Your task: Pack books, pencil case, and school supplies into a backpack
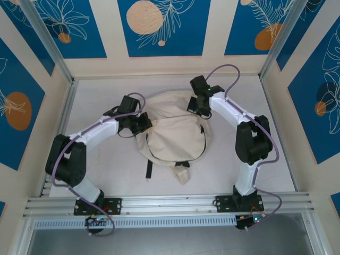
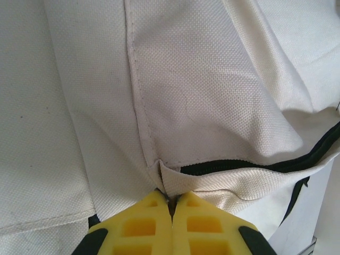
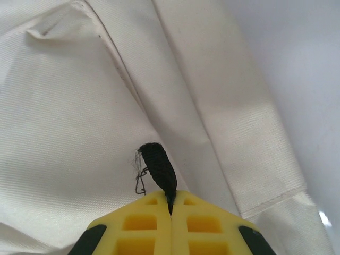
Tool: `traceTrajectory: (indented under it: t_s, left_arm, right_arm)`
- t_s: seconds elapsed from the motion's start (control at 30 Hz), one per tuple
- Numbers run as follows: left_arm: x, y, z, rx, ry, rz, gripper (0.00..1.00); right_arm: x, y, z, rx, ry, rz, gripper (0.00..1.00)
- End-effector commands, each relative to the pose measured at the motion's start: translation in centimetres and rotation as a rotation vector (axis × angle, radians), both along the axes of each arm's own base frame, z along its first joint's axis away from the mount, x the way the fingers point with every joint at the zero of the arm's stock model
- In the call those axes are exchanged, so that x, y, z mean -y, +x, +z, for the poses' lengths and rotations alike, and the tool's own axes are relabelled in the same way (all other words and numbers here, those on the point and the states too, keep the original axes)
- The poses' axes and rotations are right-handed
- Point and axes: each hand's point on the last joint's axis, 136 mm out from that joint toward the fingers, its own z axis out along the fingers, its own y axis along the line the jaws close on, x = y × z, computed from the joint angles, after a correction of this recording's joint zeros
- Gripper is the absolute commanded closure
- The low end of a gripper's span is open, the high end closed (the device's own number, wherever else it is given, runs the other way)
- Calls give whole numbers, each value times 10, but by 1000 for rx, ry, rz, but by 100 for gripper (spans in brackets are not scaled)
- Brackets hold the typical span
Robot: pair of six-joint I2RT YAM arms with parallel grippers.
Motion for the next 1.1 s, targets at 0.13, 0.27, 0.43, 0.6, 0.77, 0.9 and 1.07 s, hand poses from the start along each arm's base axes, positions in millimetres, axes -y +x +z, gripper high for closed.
traceTrajectory:
  t_s: [0.13,0.27,0.43,0.6,0.77,0.9,1.07]
  left_arm:
    - [9,49,28,125,35,-34,68]
    - [5,53,49,173,65,-50,47]
    - [-22,41,93,262,164,-37,31]
    - [-75,30,143,401,256,86,17]
    - [-144,15,166,529,451,251,0]
    - [-194,-3,158,573,620,385,0]
    - [-266,-34,127,517,835,640,0]
  right_arm:
    - [-1,42,24,123,42,49,90]
    - [1,33,57,200,49,65,64]
    - [6,1,113,343,95,154,21]
    - [48,-32,155,494,54,96,1]
    - [100,-57,177,619,-68,-23,1]
    - [141,-72,171,664,-177,-139,1]
    - [181,-83,133,654,-289,-233,0]
